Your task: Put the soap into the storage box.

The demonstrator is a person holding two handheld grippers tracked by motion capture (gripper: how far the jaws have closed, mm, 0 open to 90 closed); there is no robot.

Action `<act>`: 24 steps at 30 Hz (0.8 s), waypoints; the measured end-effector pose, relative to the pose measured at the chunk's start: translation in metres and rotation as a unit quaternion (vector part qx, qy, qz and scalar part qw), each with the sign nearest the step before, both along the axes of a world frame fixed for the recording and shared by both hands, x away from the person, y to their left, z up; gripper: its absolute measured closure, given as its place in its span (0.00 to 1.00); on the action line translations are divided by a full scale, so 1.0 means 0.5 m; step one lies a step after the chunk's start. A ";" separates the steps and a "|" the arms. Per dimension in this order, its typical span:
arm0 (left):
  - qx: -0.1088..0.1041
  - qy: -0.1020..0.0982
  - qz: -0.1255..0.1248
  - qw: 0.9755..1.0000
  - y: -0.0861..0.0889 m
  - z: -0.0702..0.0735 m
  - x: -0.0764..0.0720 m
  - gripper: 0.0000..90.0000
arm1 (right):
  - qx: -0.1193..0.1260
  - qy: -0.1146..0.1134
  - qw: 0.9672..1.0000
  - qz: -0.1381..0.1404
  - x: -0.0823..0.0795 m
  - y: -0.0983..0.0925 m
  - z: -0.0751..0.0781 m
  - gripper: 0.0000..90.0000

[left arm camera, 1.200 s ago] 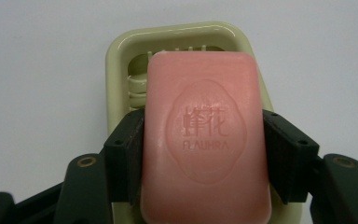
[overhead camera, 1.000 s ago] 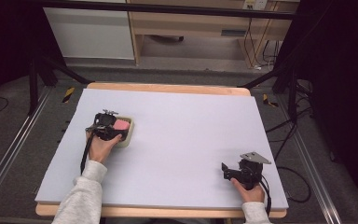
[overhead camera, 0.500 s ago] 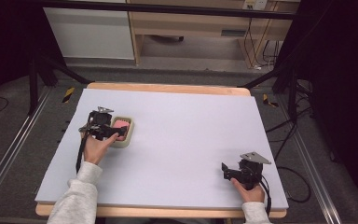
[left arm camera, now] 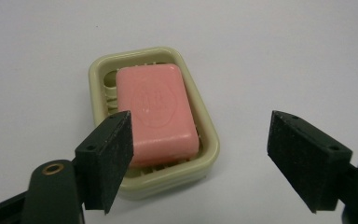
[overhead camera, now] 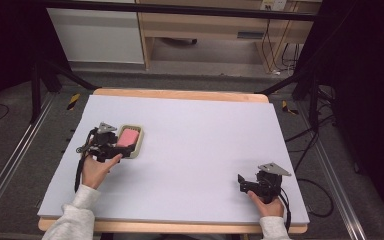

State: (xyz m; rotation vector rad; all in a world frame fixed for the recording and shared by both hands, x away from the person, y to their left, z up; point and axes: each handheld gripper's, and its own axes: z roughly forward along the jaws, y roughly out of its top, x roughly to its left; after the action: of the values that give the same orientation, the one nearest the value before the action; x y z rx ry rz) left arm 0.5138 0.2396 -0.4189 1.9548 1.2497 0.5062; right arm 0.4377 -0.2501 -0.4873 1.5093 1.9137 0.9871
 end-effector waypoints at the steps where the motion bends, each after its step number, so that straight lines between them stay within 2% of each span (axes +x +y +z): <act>1: -0.001 -0.002 -0.001 1.000 0.001 -0.001 -0.006 0.25 | 0.001 0.000 1.000 0.000 0.000 0.000 0.000 0.06; 10: 0.000 -0.017 0.005 1.000 0.023 -0.021 -0.048 0.26 | 0.000 0.000 1.000 0.000 0.000 0.000 0.000 0.06; 15: -0.001 -0.025 0.020 0.999 0.049 -0.040 -0.074 0.26 | 0.001 -0.001 1.000 0.000 -0.001 0.000 0.000 0.06; 16: 0.004 -0.027 0.019 0.999 0.055 -0.043 -0.079 0.26 | 0.001 -0.001 1.000 0.000 -0.001 0.000 0.001 0.06; 19: -0.005 -0.026 0.020 0.999 0.068 -0.056 -0.095 0.24 | 0.003 0.001 1.000 0.000 -0.002 0.000 0.001 0.06; 24: 0.003 -0.015 0.020 1.000 0.077 -0.077 -0.111 0.23 | 0.005 0.001 1.000 -0.001 -0.003 0.000 0.002 0.06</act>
State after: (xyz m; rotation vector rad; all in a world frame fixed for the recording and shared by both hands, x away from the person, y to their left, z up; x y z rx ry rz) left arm 0.4581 0.2783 -0.4574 1.9245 1.2711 0.5580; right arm 0.4361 -0.2503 -0.4865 1.5170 1.9116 0.9957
